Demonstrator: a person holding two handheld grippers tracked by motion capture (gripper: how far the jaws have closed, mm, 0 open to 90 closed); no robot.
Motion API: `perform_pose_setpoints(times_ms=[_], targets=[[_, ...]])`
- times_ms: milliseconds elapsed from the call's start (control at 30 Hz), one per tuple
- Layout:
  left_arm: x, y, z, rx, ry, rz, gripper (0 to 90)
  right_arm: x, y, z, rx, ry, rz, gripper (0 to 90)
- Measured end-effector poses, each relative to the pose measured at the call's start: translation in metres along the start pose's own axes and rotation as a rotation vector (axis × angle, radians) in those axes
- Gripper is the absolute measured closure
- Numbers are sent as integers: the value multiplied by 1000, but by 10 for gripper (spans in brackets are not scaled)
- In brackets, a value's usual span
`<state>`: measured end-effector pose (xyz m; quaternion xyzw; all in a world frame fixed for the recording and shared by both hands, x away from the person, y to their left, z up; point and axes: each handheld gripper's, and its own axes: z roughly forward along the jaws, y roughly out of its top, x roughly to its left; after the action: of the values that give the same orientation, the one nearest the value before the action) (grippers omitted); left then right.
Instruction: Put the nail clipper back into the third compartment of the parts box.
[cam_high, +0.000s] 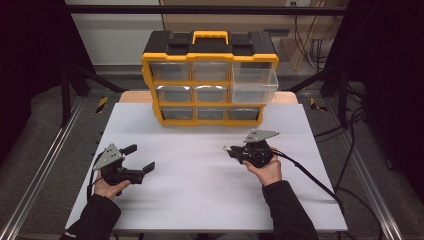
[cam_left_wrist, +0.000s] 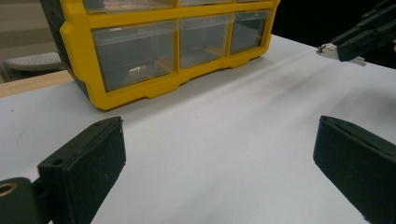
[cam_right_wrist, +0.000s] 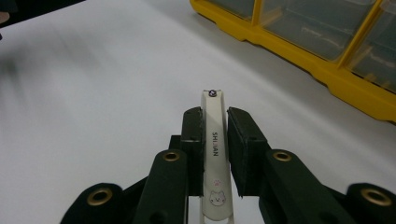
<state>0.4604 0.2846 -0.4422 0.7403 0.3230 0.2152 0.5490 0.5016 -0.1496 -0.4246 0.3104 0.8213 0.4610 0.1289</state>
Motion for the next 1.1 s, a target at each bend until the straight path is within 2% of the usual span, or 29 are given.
perform_pose_setpoints(times_ms=[333,467,1100], targets=[[0,0,0,-1,1,1,20,-1,9,-19,-44,-9,6,773],[0,0,0,0,2,0,20,1,14,-25,-54,-20,-7,772],[0,0,0,0,2,2,20,4,36,-48,-100,-29,-15,772]])
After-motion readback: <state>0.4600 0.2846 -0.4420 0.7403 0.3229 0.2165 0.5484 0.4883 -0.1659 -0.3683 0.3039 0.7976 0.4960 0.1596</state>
